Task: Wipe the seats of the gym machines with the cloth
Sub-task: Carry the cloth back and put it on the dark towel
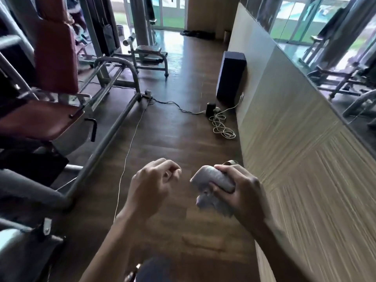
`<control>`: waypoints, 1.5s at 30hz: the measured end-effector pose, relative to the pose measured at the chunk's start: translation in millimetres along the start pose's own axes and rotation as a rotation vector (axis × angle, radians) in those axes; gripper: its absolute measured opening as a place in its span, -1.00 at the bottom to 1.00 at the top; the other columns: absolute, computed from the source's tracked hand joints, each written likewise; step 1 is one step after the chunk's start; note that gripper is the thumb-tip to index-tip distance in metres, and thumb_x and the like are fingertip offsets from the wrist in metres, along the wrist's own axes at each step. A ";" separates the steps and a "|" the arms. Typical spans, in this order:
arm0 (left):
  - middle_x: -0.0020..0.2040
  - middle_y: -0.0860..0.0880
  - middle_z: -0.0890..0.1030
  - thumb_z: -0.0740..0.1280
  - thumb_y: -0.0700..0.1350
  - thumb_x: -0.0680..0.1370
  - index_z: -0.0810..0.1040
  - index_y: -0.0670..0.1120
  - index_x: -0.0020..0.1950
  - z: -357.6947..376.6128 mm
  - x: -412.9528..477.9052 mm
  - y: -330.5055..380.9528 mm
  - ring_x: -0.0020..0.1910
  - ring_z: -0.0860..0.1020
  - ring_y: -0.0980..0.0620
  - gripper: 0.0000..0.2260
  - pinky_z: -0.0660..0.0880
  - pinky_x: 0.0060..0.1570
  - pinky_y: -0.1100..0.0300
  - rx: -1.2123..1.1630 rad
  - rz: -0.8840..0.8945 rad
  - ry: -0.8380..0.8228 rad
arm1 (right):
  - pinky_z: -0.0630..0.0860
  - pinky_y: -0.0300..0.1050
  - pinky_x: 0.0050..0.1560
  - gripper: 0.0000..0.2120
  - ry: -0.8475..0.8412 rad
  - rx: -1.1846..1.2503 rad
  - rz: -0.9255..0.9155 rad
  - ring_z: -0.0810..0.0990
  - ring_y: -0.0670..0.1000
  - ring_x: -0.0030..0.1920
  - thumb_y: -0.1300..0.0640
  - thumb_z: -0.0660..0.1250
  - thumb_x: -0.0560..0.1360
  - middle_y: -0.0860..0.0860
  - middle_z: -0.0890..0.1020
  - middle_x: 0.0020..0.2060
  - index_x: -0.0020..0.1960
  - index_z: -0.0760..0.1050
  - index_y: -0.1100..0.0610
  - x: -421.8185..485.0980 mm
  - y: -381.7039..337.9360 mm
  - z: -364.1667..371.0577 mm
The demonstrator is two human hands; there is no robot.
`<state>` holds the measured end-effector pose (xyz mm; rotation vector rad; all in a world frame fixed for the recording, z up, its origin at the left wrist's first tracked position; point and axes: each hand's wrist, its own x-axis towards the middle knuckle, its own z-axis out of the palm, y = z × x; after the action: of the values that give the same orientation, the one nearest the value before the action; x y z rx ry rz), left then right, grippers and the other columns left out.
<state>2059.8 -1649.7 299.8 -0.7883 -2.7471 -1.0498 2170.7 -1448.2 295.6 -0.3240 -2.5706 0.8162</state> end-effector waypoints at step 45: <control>-0.10 0.17 0.63 0.33 0.09 0.55 0.59 0.09 -0.05 191.4 1197.6 -325.9 -0.13 0.60 0.10 -0.88 0.55 -0.11 0.09 0.017 0.087 -0.063 | 0.56 -0.03 0.04 -0.63 0.038 0.039 0.076 0.62 -0.15 0.00 -0.15 0.47 0.39 -0.19 0.64 -0.01 0.18 0.59 -0.13 1173.1 262.2 329.1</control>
<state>882.6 -1212.9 278.4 -0.9446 -2.7413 -1.0008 1007.0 -1002.6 274.8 -0.4235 -2.5170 0.8783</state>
